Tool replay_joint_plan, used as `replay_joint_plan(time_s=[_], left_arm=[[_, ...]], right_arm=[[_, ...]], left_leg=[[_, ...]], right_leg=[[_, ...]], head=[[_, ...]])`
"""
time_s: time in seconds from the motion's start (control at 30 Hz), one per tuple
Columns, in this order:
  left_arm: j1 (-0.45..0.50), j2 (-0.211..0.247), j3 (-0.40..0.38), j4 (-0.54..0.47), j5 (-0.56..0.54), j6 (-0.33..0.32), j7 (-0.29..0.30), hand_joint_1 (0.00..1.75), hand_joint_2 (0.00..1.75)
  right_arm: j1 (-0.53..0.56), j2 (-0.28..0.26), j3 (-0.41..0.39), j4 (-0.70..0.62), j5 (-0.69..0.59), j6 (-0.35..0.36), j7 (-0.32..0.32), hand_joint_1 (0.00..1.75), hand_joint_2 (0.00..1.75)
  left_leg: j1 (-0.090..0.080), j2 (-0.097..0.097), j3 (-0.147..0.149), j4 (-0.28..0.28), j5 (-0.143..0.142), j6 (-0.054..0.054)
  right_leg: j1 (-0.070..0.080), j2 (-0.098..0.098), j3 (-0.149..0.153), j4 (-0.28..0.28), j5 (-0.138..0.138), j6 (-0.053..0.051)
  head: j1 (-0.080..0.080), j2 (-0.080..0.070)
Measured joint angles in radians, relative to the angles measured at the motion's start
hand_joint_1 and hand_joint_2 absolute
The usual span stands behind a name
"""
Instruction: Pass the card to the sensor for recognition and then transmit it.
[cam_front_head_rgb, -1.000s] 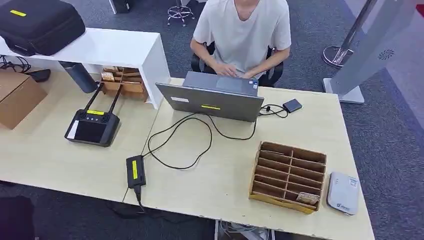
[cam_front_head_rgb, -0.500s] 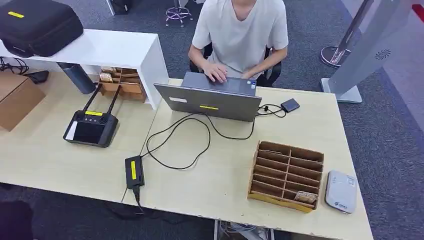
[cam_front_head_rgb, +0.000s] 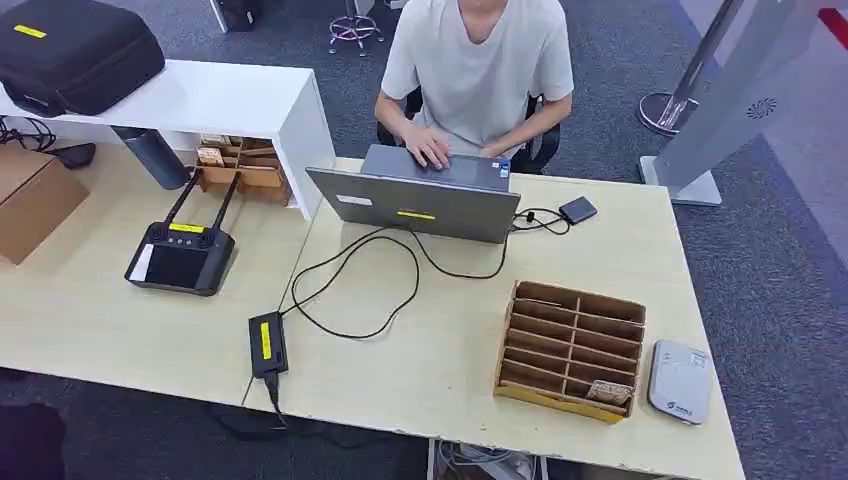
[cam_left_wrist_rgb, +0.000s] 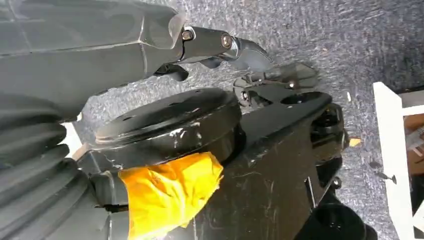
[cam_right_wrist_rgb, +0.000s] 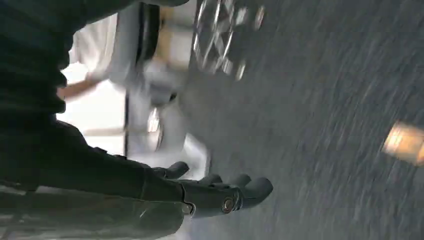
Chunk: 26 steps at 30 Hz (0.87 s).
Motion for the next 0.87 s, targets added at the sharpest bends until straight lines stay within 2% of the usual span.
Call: replay_joint_plan(time_s=[0.1, 0.2, 0.4, 0.53, 0.87], left_arm=[[0.001, 0.001, 0.006, 0.000, 0.017, 0.002, 0.002, 0.00, 1.75], [0.001, 0.004, 0.008, -0.001, 0.022, 0.000, 0.011, 0.00, 1.75], [0.000, 0.013, 0.008, -0.002, 0.046, -0.004, 0.020, 0.00, 1.75], [-0.001, 0.020, 0.008, -0.003, 0.068, -0.029, 0.044, 0.00, 1.75], [-0.002, 0.034, 0.005, -0.005, 0.111, -0.028, 0.053, 0.00, 1.75]], right_arm=[[-0.060, 0.026, -0.076, 0.138, -0.057, -0.052, -0.008, 0.00, 1.75], [-0.105, 0.037, -0.121, 0.257, -0.068, -0.057, -0.029, 0.00, 1.75], [-0.157, 0.006, -0.127, 0.436, -0.029, -0.128, -0.080, 0.00, 1.75], [-0.177, -0.018, -0.127, 0.515, -0.006, -0.140, -0.091, 0.00, 1.75], [-0.205, -0.054, -0.118, 0.626, 0.079, -0.223, -0.109, 0.00, 1.75]], left_leg=[[0.001, 0.000, 0.000, 0.000, 0.000, 0.000], [0.000, 0.000, 0.000, 0.000, 0.000, -0.001], [0.000, 0.000, 0.000, 0.000, 0.000, -0.001], [0.000, 0.000, 0.000, 0.000, 0.000, -0.001], [0.000, 0.000, 0.000, 0.000, 0.000, -0.001]], right_leg=[[0.000, 0.000, 0.000, 0.000, 0.000, 0.000], [0.000, 0.000, 0.000, 0.000, 0.000, 0.000], [0.000, 0.000, 0.001, 0.000, 0.000, 0.000], [0.000, 0.000, 0.001, 0.000, 0.000, 0.000], [0.000, 0.000, 0.001, 0.000, 0.000, 0.000]], head=[[0.001, 0.000], [0.000, 0.000], [0.001, 0.000], [0.001, 0.000], [0.001, 0.000]])
